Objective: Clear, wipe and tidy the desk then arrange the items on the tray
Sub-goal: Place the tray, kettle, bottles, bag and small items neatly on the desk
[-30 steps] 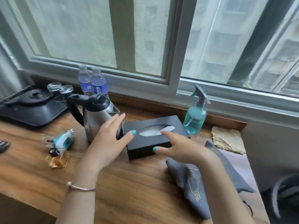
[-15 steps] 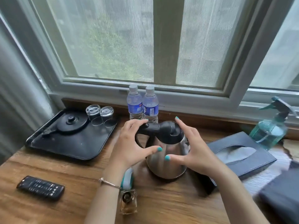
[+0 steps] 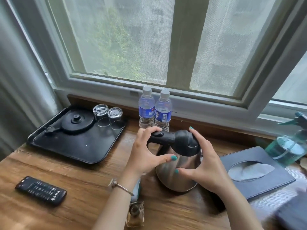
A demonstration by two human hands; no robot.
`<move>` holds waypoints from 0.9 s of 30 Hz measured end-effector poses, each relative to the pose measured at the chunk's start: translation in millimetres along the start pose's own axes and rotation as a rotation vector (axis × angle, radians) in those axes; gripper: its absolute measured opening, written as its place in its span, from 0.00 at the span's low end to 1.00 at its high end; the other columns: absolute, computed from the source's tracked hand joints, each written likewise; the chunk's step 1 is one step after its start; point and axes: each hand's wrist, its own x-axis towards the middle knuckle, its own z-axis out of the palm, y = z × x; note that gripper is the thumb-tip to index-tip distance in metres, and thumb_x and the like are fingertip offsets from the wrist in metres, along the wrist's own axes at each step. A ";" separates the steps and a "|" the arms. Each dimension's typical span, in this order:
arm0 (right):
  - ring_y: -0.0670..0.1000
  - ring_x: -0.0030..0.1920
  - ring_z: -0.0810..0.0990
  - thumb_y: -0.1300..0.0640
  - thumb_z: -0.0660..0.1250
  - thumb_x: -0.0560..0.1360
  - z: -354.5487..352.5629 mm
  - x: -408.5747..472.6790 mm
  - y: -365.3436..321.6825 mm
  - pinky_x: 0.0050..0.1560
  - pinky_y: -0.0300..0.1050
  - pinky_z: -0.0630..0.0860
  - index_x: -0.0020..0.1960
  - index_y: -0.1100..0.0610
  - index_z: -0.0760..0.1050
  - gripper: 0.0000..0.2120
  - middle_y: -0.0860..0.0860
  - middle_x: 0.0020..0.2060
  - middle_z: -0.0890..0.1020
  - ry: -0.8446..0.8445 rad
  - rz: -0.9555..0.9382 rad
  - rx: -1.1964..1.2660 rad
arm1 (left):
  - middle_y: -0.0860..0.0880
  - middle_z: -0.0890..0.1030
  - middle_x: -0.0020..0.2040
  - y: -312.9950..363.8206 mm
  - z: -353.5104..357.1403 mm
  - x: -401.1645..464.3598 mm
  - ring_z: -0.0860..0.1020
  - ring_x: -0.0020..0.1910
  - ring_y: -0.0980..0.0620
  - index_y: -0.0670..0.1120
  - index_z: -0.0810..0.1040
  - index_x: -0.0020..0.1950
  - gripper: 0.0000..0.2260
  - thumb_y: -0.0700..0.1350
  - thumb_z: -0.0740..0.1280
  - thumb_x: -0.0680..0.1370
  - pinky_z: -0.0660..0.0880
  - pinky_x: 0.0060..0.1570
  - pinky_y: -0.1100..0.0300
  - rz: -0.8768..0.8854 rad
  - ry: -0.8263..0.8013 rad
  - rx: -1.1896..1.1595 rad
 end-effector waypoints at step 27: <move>0.39 0.55 0.80 0.47 0.84 0.49 120.8 111.3 -209.6 0.52 0.34 0.77 0.67 0.37 0.68 0.49 0.37 0.53 0.82 0.147 -0.259 0.080 | 0.60 0.72 0.55 -30.6 -256.6 79.8 0.75 0.57 0.62 0.61 0.74 0.59 0.34 0.64 0.78 0.55 0.71 0.61 0.65 0.176 0.122 -0.122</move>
